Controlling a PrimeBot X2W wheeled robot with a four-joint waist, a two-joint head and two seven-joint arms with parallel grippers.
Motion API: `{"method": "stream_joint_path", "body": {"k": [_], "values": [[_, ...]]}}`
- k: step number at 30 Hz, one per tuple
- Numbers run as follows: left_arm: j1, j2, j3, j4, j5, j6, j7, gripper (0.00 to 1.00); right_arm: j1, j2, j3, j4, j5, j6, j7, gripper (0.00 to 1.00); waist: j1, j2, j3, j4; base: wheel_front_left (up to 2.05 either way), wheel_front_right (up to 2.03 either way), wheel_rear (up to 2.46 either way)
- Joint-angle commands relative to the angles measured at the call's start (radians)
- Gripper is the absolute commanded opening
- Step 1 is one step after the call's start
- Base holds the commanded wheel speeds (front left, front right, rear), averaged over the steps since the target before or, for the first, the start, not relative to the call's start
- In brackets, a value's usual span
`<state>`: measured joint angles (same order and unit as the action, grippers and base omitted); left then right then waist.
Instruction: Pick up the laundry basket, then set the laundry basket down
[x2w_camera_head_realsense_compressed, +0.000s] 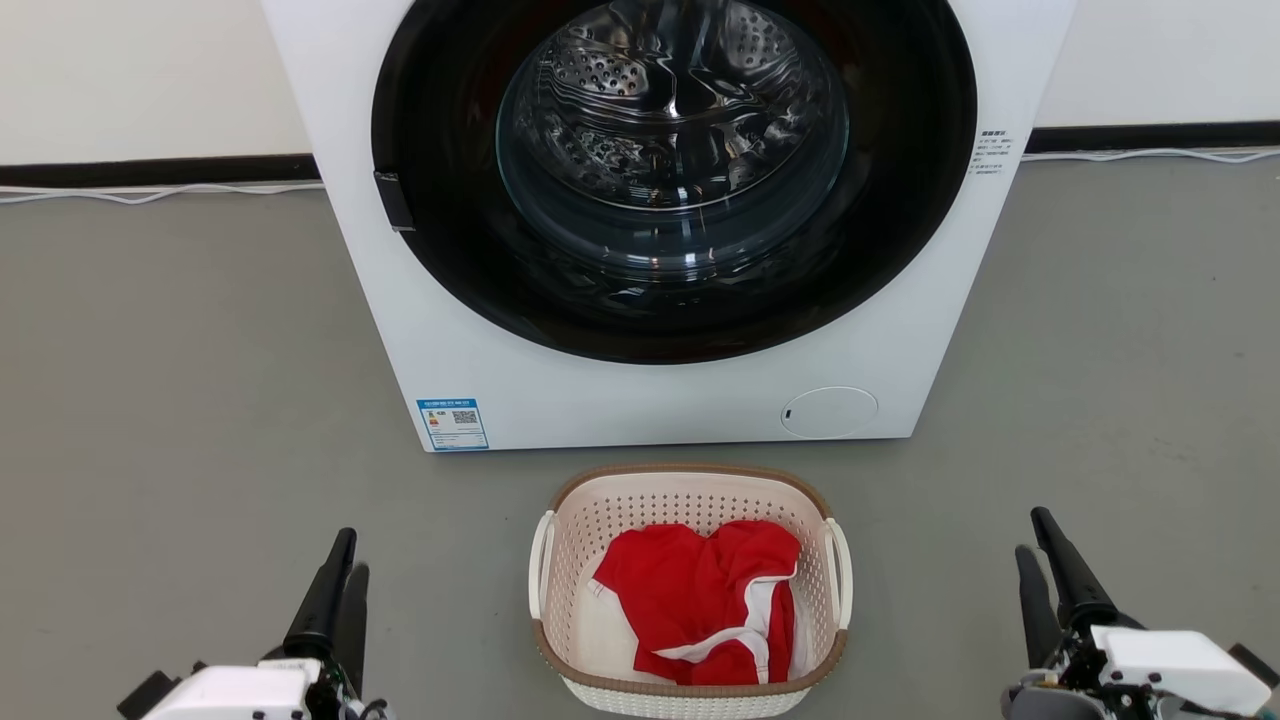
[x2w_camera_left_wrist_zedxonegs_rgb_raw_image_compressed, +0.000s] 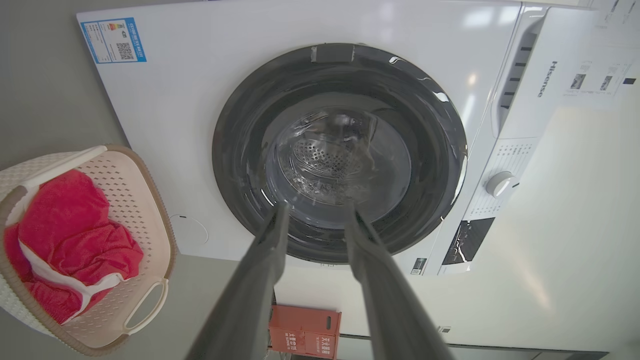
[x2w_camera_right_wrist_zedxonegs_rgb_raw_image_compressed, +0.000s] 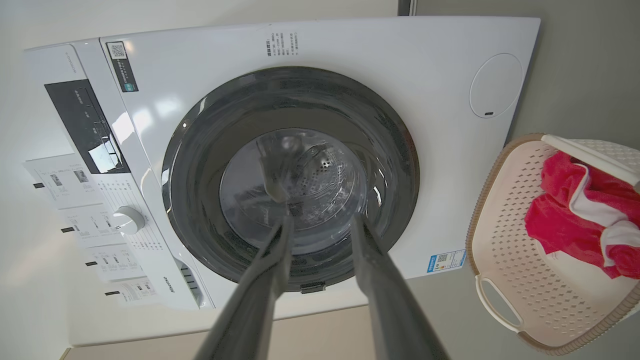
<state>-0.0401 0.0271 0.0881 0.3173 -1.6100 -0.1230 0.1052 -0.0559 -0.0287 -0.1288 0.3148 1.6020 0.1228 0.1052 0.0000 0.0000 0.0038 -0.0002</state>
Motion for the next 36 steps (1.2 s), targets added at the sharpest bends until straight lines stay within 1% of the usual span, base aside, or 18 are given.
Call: {"method": "stream_joint_path", "body": {"k": [1, 5, 9, 18, 27, 31, 32, 36], "values": [[-0.023, 0.005, -0.005, -0.022, 0.0, 0.0, -0.007, 1.0, -0.02, -0.007, 0.001, -0.023, -0.001, 0.0, -0.007, 1.0, 0.0002, 0.0, 0.0, 0.0, 0.0, 0.0, 0.0], [-0.022, 0.006, -0.016, -0.024, -0.001, -0.001, -0.019, 1.0, -0.016, -0.007, 0.009, -0.03, -0.006, 0.001, -0.019, 1.0, 0.0022, 0.0, -0.002, 0.0, 0.0, 0.0, 0.0], [-0.02, 0.007, -0.024, -0.025, -0.001, -0.001, -0.031, 1.0, -0.012, -0.008, 0.017, -0.036, -0.015, 0.001, -0.031, 1.0, 0.0003, 0.0, 0.0, -0.001, 0.0, 0.0, 0.0], [-0.02, 0.008, -0.041, -0.023, 0.027, -0.001, -0.058, 1.0, -0.007, -0.011, 0.028, -0.047, -0.068, 0.001, -0.058, 1.0, 0.0, 0.0, 0.0, -0.002, 0.0, 0.0, 0.0], [-0.023, 0.009, -0.046, -0.012, 0.124, -0.002, -0.084, 1.0, -0.006, -0.013, 0.029, -0.06, -0.206, 0.002, -0.084, 1.0, 0.0, 0.0, 0.0, -0.003, 0.0, 0.0, 0.0], [-0.025, 0.01, -0.043, -0.01, 0.187, -0.002, -0.096, 1.0, -0.006, -0.013, 0.03, -0.066, -0.281, 0.002, -0.096, 1.0, 0.0, 0.0, 0.0, -0.003, 0.0, 0.0, 0.0], [-0.025, 0.01, -0.043, -0.01, 0.187, -0.002, -0.096, 1.0, -0.006, -0.013, 0.03, -0.066, -0.281, 0.002, -0.096, 1.0, 0.0, 0.0, 0.0, -0.003, 0.0, 0.0, 0.0], [-0.026, 0.01, -0.039, -0.011, 0.255, -0.002, -0.107, 1.0, -0.008, -0.015, 0.032, -0.075, -0.368, 0.002, -0.108, 1.0, 0.0, 0.0, 0.0, -0.004, 0.0, 0.0, 0.0]]}}
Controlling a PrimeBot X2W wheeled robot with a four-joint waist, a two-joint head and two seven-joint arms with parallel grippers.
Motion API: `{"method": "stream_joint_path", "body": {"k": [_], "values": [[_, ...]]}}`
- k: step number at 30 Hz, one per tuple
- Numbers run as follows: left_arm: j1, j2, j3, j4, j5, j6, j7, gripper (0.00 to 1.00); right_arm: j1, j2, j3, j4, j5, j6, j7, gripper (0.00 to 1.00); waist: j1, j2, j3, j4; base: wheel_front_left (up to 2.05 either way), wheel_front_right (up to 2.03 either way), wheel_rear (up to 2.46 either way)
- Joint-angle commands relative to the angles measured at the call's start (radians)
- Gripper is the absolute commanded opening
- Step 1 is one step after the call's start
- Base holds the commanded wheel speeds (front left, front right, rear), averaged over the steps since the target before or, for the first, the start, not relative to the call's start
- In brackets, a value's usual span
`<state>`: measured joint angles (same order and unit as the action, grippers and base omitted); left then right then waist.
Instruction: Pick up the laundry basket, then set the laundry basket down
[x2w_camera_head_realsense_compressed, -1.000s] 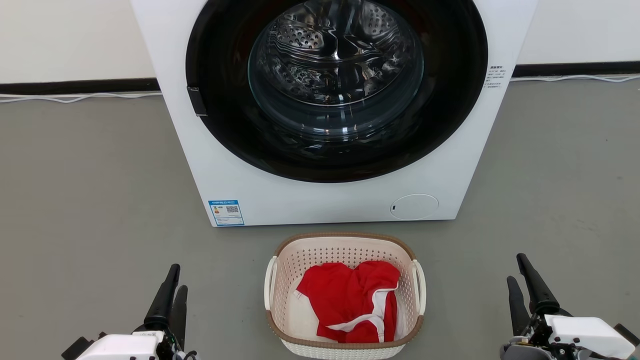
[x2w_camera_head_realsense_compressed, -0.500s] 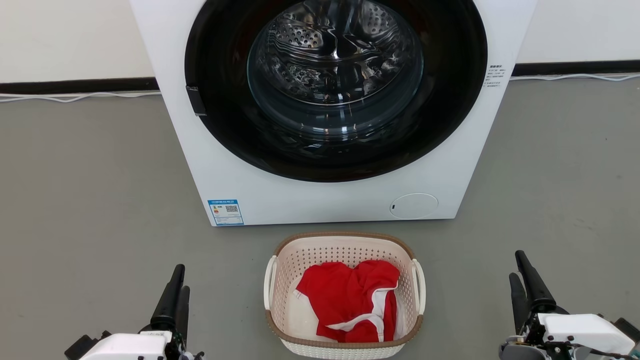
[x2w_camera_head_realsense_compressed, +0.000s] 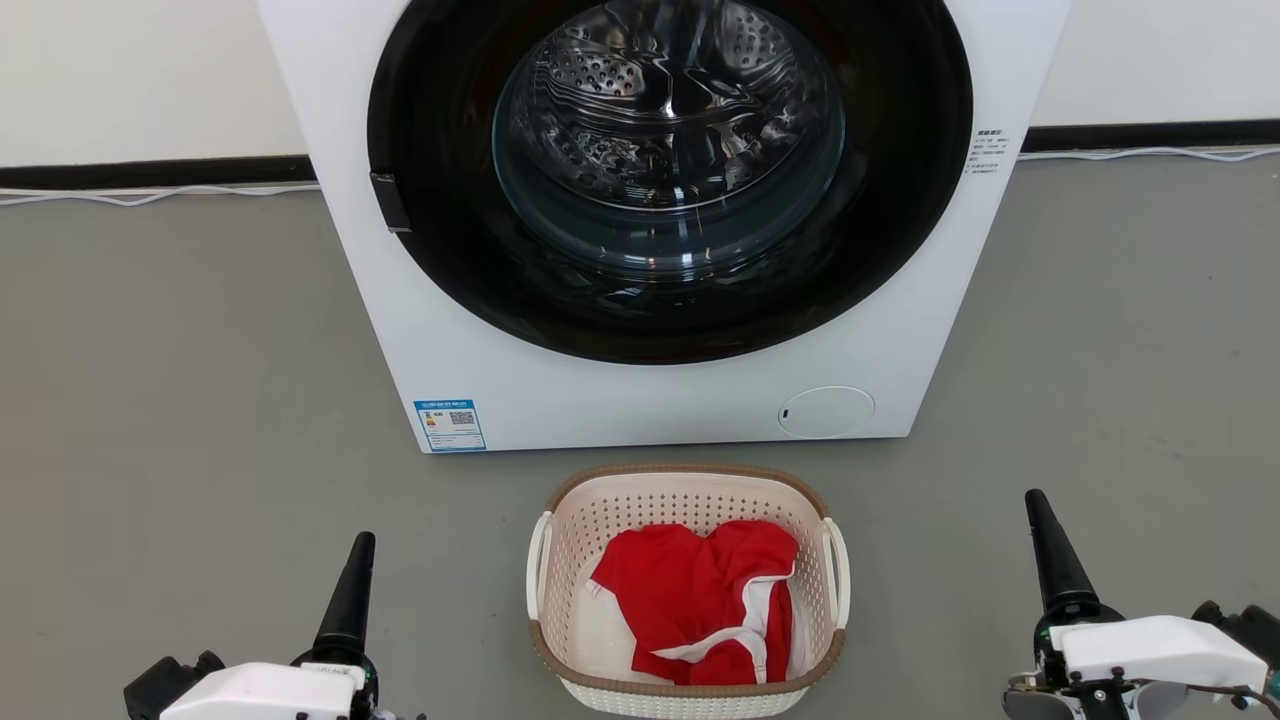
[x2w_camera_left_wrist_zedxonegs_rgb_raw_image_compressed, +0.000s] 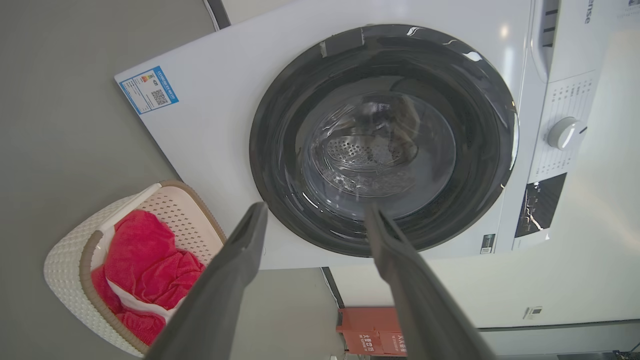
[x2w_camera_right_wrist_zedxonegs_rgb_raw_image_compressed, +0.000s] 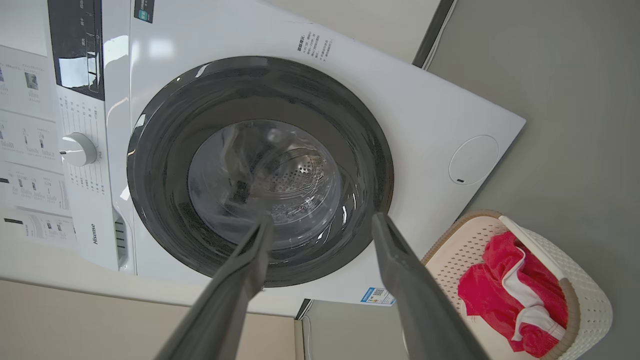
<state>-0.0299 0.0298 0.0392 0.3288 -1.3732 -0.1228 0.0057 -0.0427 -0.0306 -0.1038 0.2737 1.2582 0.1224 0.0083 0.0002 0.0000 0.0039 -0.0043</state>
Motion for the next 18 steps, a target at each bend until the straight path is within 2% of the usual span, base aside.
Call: {"method": "stream_joint_path", "body": {"k": [1, 11, 18], "values": [[-0.037, 0.008, 0.011, -0.023, 0.036, -0.003, -0.011, 1.0, -0.022, -0.014, 0.009, -0.036, -0.047, 0.003, -0.014, 1.0, -0.0001, 0.0, 0.0, 0.0, 0.0, 0.0, 0.0], [-0.037, 0.009, 0.01, -0.044, 0.219, 0.018, -0.04, 1.0, -0.022, -0.026, 0.027, -0.052, -0.287, 0.004, -0.043, 1.0, -0.0001, 0.0, 0.001, -0.002, 0.0, 0.0, 0.0], [-0.032, 0.01, -0.002, -0.074, 0.357, 0.037, -0.061, 1.0, -0.024, -0.026, 0.028, -0.057, -0.411, 0.004, -0.064, 1.0, -0.0001, 0.0, 0.004, -0.003, 0.0, 0.0, 0.0]]}}
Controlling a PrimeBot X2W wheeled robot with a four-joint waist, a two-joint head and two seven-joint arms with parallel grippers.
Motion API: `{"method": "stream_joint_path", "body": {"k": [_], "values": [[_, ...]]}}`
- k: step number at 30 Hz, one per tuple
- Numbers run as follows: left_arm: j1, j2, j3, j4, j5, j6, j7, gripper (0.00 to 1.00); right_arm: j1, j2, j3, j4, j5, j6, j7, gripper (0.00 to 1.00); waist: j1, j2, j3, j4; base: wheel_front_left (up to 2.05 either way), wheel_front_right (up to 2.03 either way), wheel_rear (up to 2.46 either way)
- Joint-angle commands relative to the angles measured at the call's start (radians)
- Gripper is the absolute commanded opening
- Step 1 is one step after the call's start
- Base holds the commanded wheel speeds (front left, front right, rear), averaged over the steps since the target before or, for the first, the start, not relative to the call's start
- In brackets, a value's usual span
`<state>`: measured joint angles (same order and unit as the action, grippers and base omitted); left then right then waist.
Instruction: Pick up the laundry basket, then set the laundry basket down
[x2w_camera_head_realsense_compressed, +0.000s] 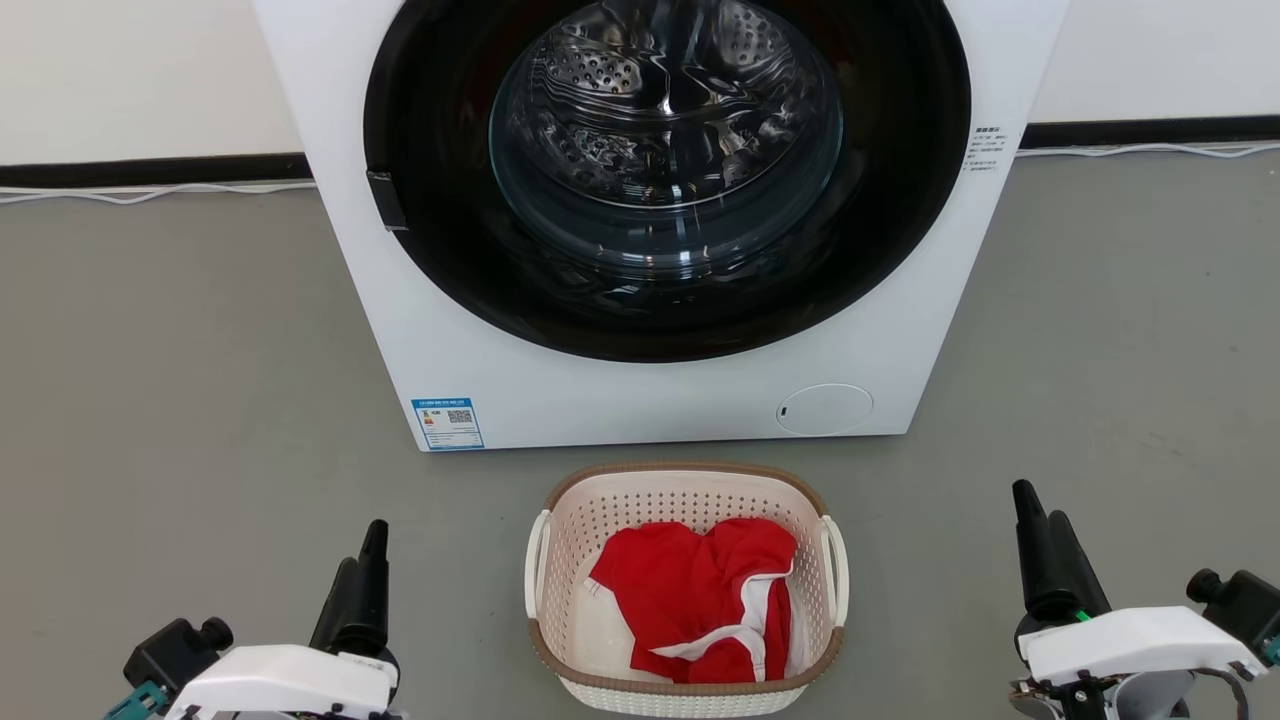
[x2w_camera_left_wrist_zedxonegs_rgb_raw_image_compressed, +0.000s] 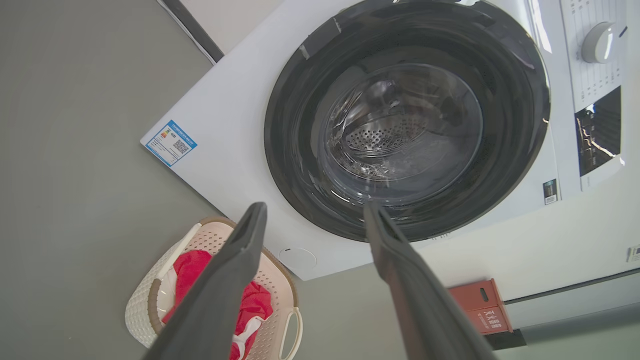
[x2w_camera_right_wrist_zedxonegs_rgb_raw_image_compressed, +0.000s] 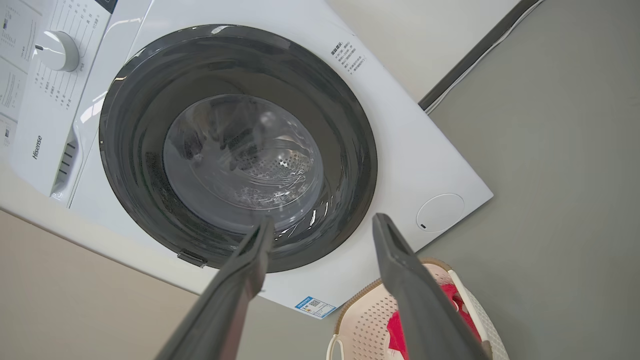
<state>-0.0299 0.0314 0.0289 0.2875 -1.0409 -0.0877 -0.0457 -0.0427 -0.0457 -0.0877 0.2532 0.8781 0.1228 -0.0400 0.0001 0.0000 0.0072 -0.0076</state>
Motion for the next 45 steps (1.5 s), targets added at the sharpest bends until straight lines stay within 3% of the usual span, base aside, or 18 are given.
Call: {"method": "stream_joint_path", "body": {"k": [1, 45], "values": [[-0.031, 0.009, 0.003, -0.039, 0.057, 0.006, -0.015, 1.0, -0.024, -0.011, 0.012, -0.038, -0.062, 0.004, -0.021, 1.0, -0.0001, 0.0, 0.001, 0.0, 0.0, 0.0, 0.0], [-0.021, 0.015, -0.05, -0.074, 0.59, 0.062, -0.141, 1.0, -0.02, -0.021, 0.049, -0.047, -0.646, 0.006, -0.147, 1.0, -0.0001, 0.0, -0.002, -0.009, 0.0, 0.0, 0.0]]}}
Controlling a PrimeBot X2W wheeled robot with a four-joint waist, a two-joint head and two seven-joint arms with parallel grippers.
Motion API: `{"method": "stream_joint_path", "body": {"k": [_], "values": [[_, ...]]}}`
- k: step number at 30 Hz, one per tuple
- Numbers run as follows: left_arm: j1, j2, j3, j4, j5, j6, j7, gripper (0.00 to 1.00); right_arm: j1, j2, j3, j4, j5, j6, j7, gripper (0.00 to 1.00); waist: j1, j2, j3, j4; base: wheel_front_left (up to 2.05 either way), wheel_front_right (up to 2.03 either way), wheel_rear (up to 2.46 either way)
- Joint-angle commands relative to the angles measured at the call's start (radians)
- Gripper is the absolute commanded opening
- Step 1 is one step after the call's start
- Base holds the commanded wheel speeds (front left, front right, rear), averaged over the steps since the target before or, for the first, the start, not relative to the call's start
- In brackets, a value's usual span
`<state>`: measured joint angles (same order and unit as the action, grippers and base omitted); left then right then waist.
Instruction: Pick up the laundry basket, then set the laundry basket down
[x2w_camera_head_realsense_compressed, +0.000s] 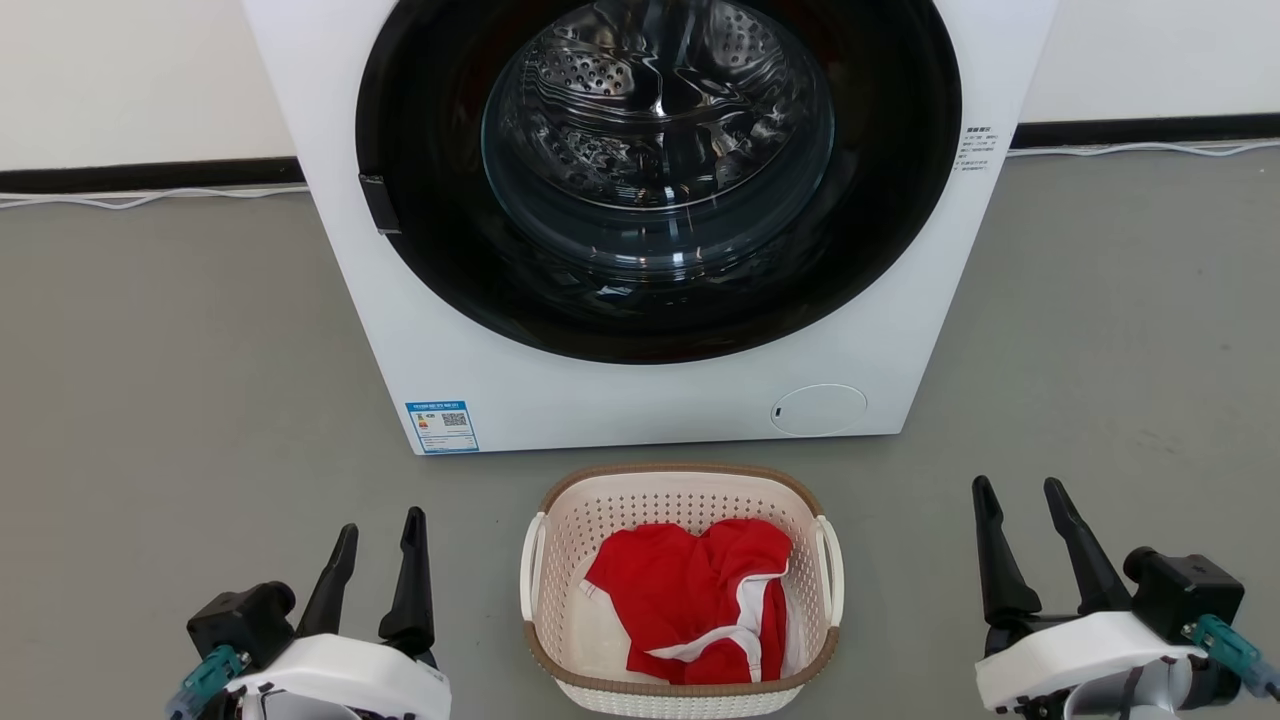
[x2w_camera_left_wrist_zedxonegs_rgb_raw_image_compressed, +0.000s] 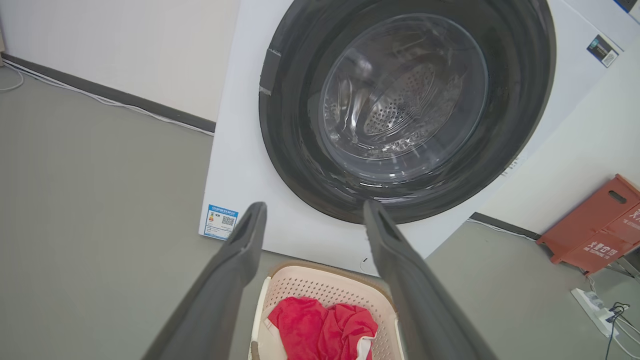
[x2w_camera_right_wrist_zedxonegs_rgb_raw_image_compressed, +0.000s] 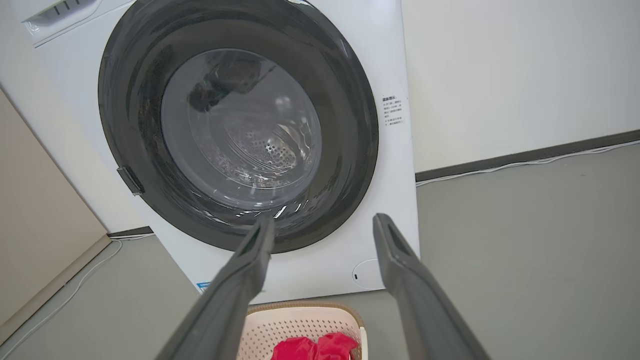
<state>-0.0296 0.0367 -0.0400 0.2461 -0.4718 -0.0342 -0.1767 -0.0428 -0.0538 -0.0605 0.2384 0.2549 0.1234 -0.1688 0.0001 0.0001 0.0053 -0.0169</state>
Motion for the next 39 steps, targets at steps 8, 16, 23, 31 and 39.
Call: {"method": "stream_joint_path", "body": {"k": [8, 16, 23, 31, 39], "values": [[-0.02, 0.011, 0.015, -0.035, 0.12, 0.01, -0.034, 1.0, -0.017, -0.012, 0.021, -0.034, -0.126, 0.006, -0.042, 1.0, 0.0, -0.0001, 0.001, -0.002, 0.0, 0.0, 0.0], [-0.018, 0.012, 0.009, -0.036, 0.215, 0.014, -0.057, 1.0, -0.015, -0.009, 0.015, -0.038, -0.228, 0.007, -0.065, 1.0, 0.0, -0.0001, 0.002, -0.003, 0.0, 0.0, 0.0], [-0.018, 0.013, 0.005, -0.038, 0.283, 0.017, -0.075, 1.0, -0.014, -0.007, 0.013, -0.041, -0.305, 0.007, -0.083, 1.0, -0.0001, -0.0001, 0.004, -0.003, 0.0, 0.0, 0.0], [-0.018, 0.013, 0.002, -0.039, 0.323, 0.017, -0.085, 1.0, -0.015, -0.006, 0.011, -0.038, -0.344, 0.007, -0.093, 1.0, -0.0001, -0.0001, 0.01, -0.005, 0.0, 0.0, 0.0], [-0.019, 0.013, 0.005, -0.036, 0.323, 0.014, -0.085, 1.0, -0.019, -0.001, -0.003, -0.007, -0.312, 0.007, -0.093, 1.0, -0.0001, -0.0001, 0.017, -0.007, 0.0, 0.0, 0.0]]}}
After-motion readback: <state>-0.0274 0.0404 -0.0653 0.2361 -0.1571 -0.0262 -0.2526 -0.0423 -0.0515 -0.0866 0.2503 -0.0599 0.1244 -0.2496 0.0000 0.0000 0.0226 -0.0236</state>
